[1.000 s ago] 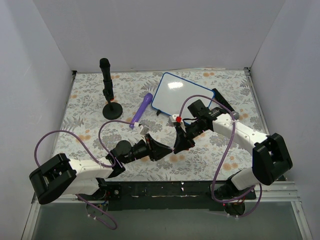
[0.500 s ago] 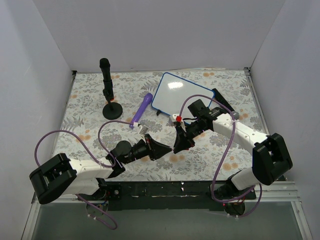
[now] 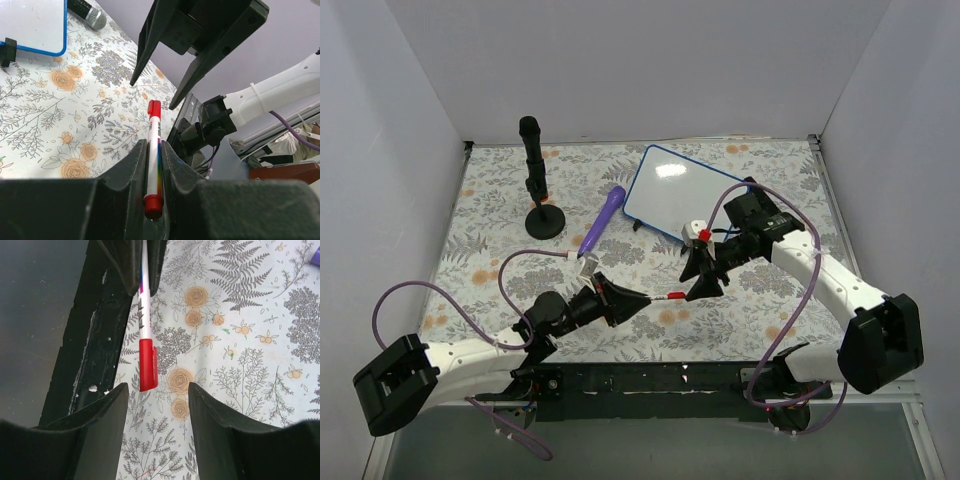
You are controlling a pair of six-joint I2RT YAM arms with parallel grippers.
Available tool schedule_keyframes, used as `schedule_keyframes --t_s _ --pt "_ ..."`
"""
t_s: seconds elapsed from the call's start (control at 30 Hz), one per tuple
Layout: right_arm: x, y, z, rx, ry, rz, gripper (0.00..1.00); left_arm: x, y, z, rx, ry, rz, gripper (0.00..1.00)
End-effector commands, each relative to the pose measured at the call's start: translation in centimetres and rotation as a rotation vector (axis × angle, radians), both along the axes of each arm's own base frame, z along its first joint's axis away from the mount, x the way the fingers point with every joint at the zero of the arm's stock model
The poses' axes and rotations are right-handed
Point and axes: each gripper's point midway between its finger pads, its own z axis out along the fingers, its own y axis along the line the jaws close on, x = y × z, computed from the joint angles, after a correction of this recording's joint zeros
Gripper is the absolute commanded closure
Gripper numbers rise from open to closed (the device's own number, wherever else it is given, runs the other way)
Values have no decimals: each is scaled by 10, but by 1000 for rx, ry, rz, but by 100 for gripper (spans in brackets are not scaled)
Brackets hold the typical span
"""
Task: Write a sentence on the whiteboard
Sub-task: Open the whiteboard marker at the center of the board.
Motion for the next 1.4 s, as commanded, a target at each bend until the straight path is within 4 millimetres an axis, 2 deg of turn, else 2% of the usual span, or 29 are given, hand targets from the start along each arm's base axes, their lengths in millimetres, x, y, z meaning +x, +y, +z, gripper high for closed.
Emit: schedule_keyframes --t_s 0.0,0.1,0.27,0.47,0.73,0.77,0.87,0.9,1.1,1.13,1.17,1.2,1.23,1.27,1.3,1.33,1.37 --pt "-11 0 2 33 2 46 41 0 3 -3 8 18 14 100" --pt "-10 4 3 36 34 62 41 0 0 0 1 32 8 100" --pt "-17 9 -8 2 61 89 42 5 -5 -2 3 96 16 100" --pt "-19 15 -17 -30 79 101 46 10 -12 0 -17 135 19 100" --pt "-19 17 -36 -104 84 105 52 18 -5 3 -77 193 85 100" --pt "-19 18 -36 -105 86 103 54 18 -4 3 -78 197 90 100" --pt "-17 19 -36 -112 84 99 92 21 -2 2 -82 209 110 100" --pt "-16 19 -35 -112 82 98 99 22 -1 3 -81 209 115 100" --pt "-18 14 -35 -133 58 112 99 17 2 -1 -49 140 97 100" --pt "-17 12 -36 -138 47 114 99 14 5 6 -59 89 90 100" --pt "-17 8 -39 -148 39 115 99 14 8 12 -54 26 97 100" --pt "-16 4 -40 -157 19 110 99 18 14 8 -28 15 123 100" --pt "-13 -1 -42 -160 13 97 99 17 21 24 -59 -30 135 100" --pt "-14 -6 -45 -163 11 92 99 24 29 27 -50 -65 167 100" --pt "-13 -10 -44 -160 -11 80 99 28 35 23 -27 -58 186 100" --pt "-9 -15 -45 -159 -25 55 99 27 41 38 -57 -93 185 100" --pt "-11 -20 -45 -156 -38 42 99 36 49 35 -37 -89 217 100"
